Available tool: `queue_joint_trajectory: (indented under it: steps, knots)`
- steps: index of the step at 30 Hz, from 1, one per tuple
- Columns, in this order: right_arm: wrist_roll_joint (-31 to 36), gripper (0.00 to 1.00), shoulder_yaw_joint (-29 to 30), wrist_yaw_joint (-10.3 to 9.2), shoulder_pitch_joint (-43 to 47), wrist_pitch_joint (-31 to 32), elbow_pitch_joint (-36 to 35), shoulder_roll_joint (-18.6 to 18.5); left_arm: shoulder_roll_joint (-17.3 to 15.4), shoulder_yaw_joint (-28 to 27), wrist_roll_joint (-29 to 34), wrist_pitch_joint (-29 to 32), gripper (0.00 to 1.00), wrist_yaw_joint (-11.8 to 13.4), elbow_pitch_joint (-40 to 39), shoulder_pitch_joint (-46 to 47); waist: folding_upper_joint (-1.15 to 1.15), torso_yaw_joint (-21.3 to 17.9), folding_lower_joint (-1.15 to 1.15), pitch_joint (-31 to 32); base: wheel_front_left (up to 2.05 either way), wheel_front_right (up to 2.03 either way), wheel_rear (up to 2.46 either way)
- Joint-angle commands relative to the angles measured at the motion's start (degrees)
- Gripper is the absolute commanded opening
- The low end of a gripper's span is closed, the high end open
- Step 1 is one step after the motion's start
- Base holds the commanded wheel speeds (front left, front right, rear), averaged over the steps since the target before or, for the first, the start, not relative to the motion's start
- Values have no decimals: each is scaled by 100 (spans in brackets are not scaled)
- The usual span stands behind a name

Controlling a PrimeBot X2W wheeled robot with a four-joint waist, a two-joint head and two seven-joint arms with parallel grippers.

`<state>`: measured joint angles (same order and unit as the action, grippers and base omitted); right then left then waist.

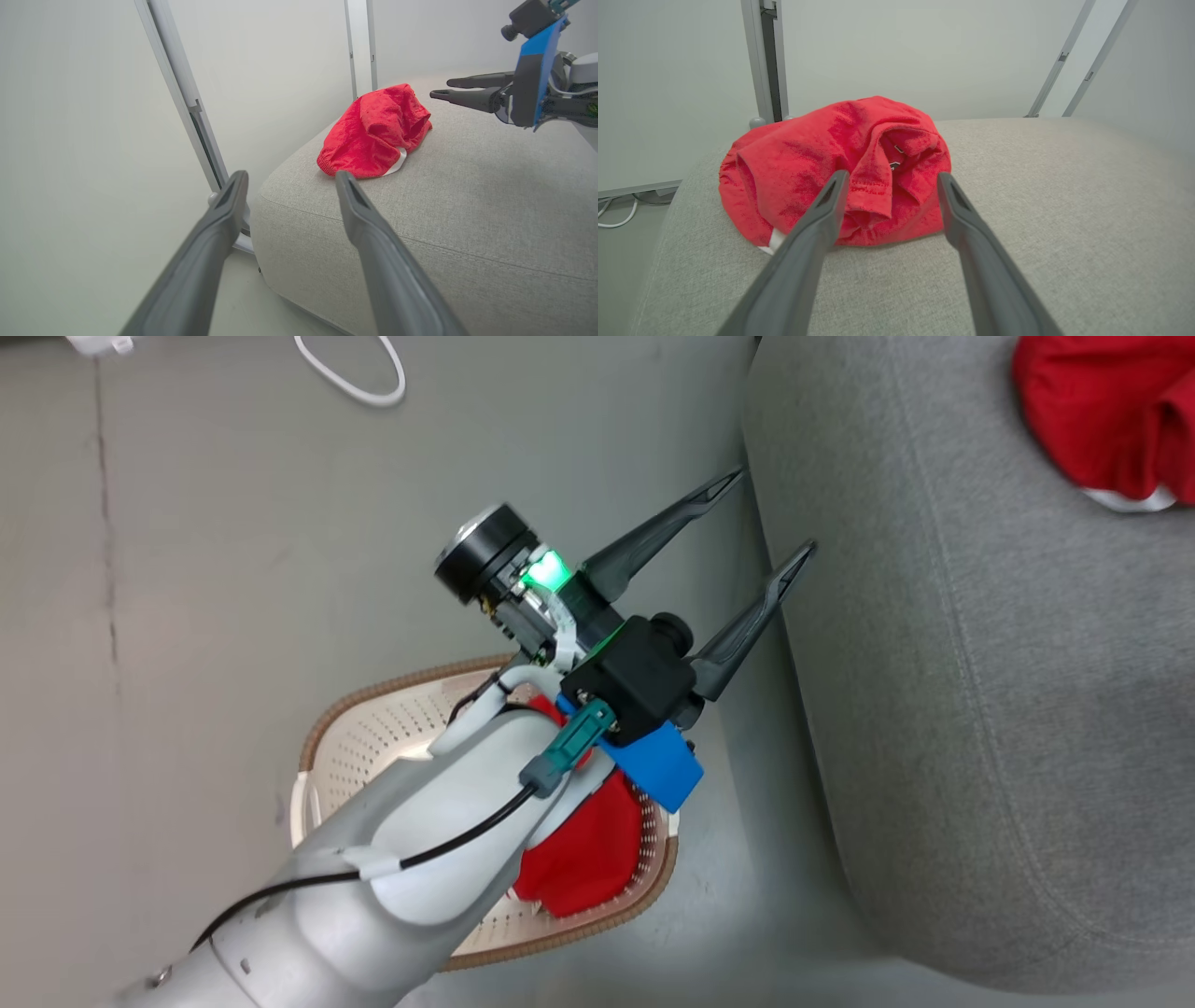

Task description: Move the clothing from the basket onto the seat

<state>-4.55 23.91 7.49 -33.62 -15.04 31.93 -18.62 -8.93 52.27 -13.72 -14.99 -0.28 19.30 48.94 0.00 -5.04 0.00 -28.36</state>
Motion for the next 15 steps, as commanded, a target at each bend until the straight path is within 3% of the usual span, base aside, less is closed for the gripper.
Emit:
queue_joint_trajectory:
  steps: [1,15]
  knots:
    - [54,100,-59,1,255,-21,-166,8,-61,-107,-64,-27,100,65,-40,-184,0,-101,0,242,0,0,0]
    - [-17,100,-1063,1,1469,-21,-1667,585,-380,-973,-307,-27,100,415,-190,-1619,0,352,0,1383,0,0,0]
